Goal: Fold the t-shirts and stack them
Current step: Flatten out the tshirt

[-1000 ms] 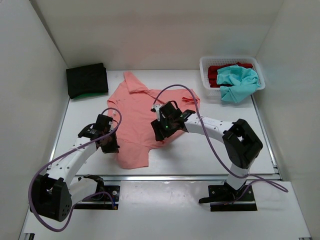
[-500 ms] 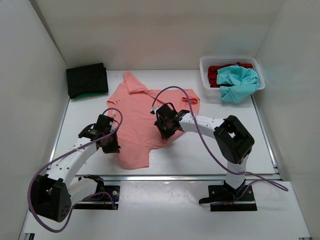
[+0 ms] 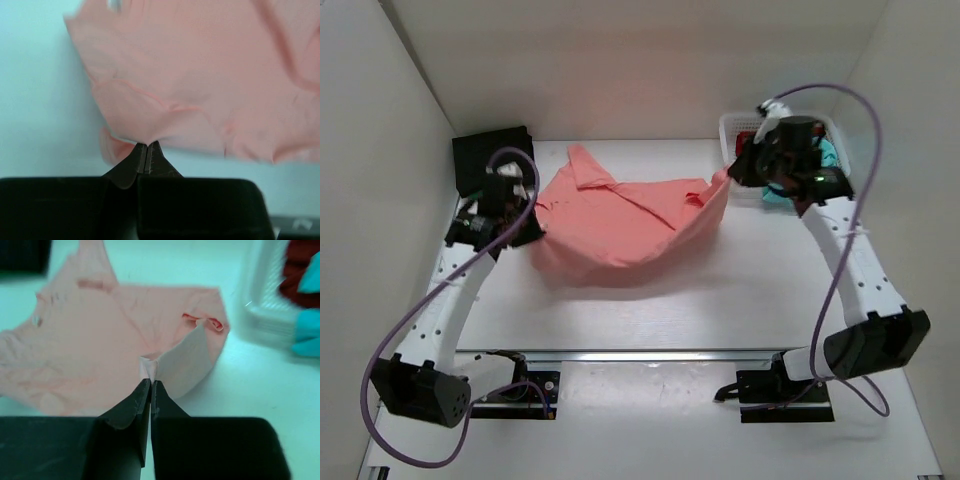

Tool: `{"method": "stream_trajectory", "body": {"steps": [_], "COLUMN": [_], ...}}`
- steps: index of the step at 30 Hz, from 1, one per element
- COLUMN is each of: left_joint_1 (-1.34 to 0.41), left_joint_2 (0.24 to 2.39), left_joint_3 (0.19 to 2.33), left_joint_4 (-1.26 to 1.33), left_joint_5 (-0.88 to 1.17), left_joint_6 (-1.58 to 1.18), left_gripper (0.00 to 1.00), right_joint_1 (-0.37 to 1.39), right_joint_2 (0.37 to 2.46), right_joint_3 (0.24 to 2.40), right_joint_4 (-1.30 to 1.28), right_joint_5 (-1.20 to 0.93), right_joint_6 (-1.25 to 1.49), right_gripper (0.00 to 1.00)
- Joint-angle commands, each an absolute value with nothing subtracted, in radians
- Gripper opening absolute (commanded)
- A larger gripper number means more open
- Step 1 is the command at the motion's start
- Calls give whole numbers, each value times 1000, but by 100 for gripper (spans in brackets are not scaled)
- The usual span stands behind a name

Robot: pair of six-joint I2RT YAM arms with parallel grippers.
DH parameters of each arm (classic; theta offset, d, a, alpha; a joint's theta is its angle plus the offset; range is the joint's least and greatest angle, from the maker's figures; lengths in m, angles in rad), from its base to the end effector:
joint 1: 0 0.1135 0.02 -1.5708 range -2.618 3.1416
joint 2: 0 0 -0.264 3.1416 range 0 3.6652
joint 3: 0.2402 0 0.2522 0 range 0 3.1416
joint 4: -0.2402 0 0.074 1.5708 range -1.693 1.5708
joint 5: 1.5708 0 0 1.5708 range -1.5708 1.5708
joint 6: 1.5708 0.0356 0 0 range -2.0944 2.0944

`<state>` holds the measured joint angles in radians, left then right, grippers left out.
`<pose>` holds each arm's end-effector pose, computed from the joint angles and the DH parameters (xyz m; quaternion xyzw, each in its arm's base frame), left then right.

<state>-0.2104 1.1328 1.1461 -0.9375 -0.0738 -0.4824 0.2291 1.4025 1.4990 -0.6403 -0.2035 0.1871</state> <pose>0.2139 -0.0430 0.3284 -0.1401 0.9372 -0.0749 0.3105 0.2973 0.0767 0.4008 -0.0681 0.8653 0.1875 0.4599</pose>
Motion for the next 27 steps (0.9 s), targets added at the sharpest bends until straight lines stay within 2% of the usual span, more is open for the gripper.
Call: {"method": "stream_trajectory", "body": {"steps": [1, 6, 8, 11, 16, 20, 23, 27], "left_joint_1": [-164, -140, -115, -132, -236, -304, -273, -201], "left_joint_2": [1169, 1287, 1315, 1324, 1209, 1206, 1229, 1301], "left_joint_3": [1469, 1880, 2062, 2199, 2164, 2167, 2143, 2036], "left_joint_4": [-908, -897, -890, -867, -649, -580, -594, -598], "left_joint_5": [-231, -377, -400, -477, -632, -690, -634, -504], "left_joint_6": [-469, -420, -399, -306, -172, -141, -185, -302], "left_gripper": [0, 0, 0, 0, 0, 0, 0, 0], "right_joint_1": [109, -75, -95, -100, -166, -157, -138, -13], "right_joint_2": [1316, 1224, 1198, 1157, 1091, 1111, 1146, 1241], "right_joint_3": [1664, 1739, 1785, 1848, 1867, 1873, 1847, 1802], "right_joint_4": [-667, -563, -526, -496, -439, -413, -394, -385], "right_joint_5": [-274, -321, -305, -250, -296, -336, -364, -285], "right_joint_6": [192, 291, 276, 236, 279, 314, 342, 305], "right_gripper": [0, 0, 0, 0, 0, 0, 0, 0]}}
